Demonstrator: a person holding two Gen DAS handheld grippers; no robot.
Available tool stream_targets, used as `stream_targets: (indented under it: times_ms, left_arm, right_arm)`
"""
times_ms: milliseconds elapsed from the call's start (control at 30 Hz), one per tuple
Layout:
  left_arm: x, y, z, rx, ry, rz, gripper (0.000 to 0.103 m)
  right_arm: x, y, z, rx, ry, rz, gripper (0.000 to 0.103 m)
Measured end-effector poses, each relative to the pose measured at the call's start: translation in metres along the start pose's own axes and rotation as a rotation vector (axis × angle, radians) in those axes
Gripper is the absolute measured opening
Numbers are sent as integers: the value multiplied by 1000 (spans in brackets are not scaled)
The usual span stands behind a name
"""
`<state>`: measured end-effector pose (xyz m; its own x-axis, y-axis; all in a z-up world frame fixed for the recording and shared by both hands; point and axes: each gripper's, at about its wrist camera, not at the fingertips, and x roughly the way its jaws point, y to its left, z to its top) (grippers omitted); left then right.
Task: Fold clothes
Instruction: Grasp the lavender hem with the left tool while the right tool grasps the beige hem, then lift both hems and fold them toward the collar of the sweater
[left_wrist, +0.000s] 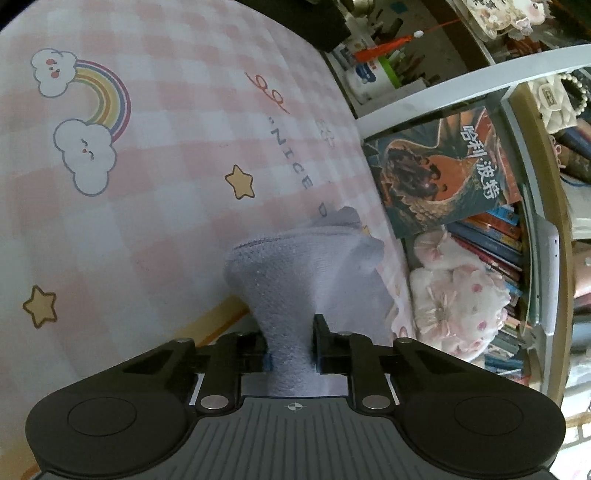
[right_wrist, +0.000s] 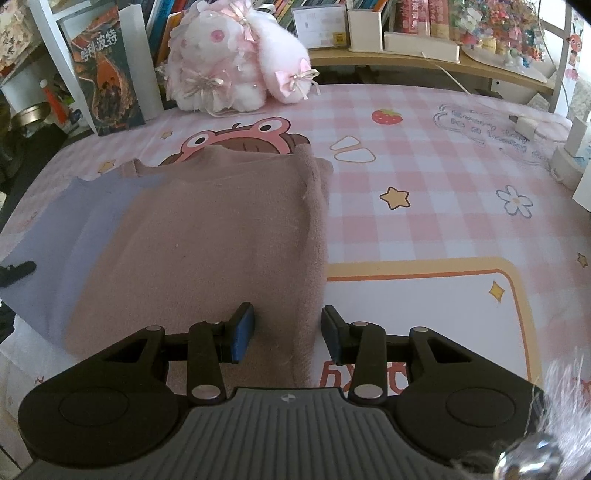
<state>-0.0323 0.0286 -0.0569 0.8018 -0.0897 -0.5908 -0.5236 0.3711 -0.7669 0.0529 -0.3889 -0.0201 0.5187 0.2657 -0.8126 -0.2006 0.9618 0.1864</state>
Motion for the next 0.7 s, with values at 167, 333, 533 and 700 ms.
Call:
stream_targets:
  times_ms: [167,333,533,700]
  left_arm:
    - [-1,1,-1,25,1,-6,17]
    - [-1,-5,-7,59,-30,18,17]
    - [-1,-16,-14,109,-68,65,16]
    - [-3,-28,-21,139,-110,123,14]
  right_arm:
    - [-1,-2,8,-70,-2,9,42]
    - [2,-1,25,-196,-40,10,42]
    - [14,-9,55,-225,-56,79,42]
    - [33,-23,60,-234,5,151,36]
